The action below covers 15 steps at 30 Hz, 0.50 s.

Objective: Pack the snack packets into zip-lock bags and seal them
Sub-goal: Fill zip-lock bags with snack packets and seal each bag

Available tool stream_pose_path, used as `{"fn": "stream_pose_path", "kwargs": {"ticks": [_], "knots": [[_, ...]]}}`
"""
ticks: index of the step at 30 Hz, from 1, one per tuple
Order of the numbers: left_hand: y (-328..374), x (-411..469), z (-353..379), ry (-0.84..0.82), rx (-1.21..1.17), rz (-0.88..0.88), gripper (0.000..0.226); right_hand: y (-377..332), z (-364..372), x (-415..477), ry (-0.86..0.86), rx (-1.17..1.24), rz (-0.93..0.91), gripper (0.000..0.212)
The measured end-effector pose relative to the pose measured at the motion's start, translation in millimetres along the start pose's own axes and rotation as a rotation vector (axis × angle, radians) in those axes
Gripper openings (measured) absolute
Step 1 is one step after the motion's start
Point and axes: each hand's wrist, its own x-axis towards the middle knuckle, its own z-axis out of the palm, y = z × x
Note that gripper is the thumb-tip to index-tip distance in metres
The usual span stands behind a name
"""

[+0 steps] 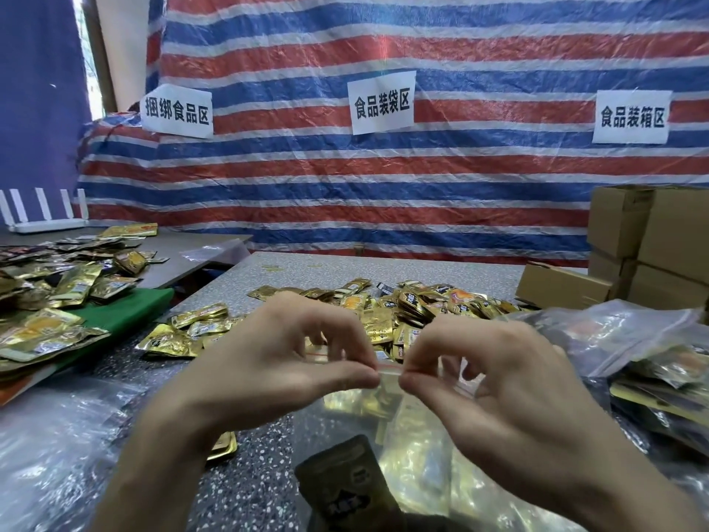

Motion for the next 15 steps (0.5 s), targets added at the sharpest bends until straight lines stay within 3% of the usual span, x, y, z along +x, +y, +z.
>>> {"fn": "stream_pose_path", "kwargs": {"ticks": [5, 8, 15], "knots": [[-6.5, -6.2, -10.9, 0.053, -0.067, -0.067, 0.007, -3.3, -3.4, -1.9, -0.005, -0.002, 0.024, 0.018], [-4.0, -2.9, -4.5, 0.079, -0.018, -0.042, 0.009, -7.3, -1.2, -4.6, 0.004, -0.124, 0.014, 0.019], [-1.0, -3.0, -4.6, -0.013, -0.056, 0.012, 0.013, -18.8, -2.7, -8.6, 0.081, -0.247, 0.002, 0.01]]}}
